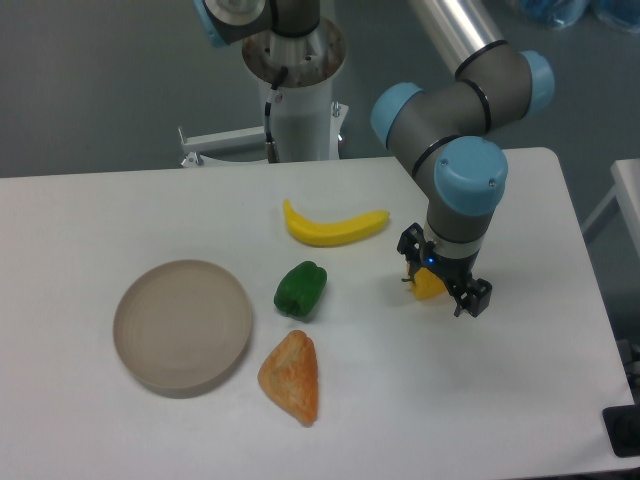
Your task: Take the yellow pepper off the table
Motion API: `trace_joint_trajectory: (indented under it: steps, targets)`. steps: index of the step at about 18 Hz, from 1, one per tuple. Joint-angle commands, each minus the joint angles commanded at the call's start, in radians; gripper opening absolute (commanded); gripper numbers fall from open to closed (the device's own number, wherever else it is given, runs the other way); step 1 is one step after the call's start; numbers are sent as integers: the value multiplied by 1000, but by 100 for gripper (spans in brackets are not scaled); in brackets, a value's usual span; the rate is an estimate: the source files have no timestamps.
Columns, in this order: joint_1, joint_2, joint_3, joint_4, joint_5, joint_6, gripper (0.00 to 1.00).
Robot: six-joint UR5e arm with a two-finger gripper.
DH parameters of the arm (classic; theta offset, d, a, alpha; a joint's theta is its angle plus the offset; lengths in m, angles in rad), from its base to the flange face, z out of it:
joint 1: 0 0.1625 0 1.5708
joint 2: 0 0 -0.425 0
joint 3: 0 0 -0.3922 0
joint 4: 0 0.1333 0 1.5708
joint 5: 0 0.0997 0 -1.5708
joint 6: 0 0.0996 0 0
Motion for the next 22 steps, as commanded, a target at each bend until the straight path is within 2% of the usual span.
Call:
trace_joint_trajectory:
  steps: [10,16,22]
  targets:
    - [20,2,5,5,3,12,100]
    - [54,26,-14,0,0,20,100]
    - [98,67,-112,15,-3,110,100]
